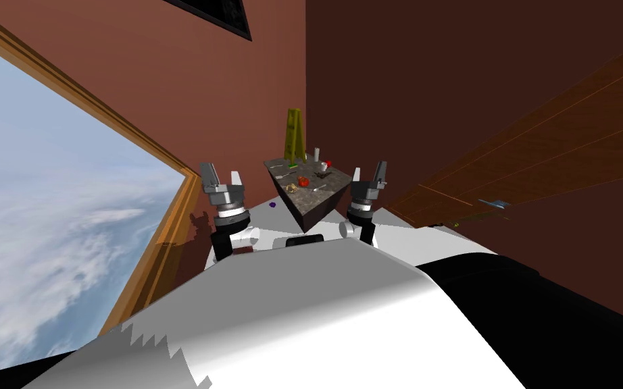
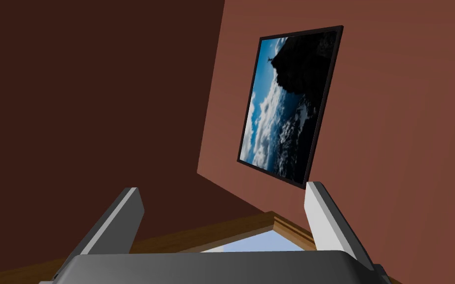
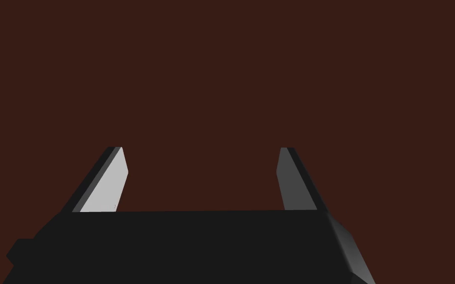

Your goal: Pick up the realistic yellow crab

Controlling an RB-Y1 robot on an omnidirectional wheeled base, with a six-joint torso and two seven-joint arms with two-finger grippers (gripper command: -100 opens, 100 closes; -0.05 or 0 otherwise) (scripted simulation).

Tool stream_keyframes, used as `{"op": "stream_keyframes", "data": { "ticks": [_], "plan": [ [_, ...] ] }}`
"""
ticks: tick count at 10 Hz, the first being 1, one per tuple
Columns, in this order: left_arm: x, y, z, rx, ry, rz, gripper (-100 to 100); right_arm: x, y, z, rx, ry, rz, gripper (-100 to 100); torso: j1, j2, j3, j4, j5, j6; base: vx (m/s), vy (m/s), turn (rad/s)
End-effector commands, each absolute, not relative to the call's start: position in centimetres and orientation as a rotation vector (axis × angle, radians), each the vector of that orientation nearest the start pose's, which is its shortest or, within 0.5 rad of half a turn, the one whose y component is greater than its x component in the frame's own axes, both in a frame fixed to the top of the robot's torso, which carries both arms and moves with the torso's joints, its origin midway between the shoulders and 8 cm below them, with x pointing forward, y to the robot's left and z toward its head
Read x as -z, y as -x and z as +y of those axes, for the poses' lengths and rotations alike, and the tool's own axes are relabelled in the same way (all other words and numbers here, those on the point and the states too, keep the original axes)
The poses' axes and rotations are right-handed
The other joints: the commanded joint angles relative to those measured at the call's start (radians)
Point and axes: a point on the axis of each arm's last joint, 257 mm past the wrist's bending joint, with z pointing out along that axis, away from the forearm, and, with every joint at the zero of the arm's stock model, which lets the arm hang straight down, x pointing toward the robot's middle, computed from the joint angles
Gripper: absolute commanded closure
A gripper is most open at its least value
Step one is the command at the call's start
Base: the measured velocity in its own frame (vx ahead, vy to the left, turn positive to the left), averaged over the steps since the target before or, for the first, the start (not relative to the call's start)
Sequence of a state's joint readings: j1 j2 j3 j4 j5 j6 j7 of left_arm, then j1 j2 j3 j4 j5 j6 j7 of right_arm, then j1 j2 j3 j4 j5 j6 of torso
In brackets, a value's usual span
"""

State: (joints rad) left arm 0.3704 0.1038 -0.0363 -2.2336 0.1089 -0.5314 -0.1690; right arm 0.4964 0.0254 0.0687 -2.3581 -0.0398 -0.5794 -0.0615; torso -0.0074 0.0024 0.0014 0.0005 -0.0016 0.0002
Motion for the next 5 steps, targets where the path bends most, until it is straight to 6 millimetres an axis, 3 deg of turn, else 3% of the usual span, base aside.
{"op": "stream_keyframes", "data": {
  "ticks": [1,5],
  "plan": [
    [-4.9,-36.5,25.8,1.312,0.528,0.621,-100,-7.3,-31.3,-26.1,-1.486,-0.598,0.435,0,0.000,0.000,0.000,0.000,0.000,0.000,-0.033,-0.081,0.016],
    [-3.4,-40.1,26.1,1.315,0.597,0.695,-100,-7.3,-31.3,-26.1,-1.486,-0.598,0.435,0,0.002,-0.001,-0.001,0.000,0.000,0.000,-0.025,-0.077,0.021]
  ]
}}
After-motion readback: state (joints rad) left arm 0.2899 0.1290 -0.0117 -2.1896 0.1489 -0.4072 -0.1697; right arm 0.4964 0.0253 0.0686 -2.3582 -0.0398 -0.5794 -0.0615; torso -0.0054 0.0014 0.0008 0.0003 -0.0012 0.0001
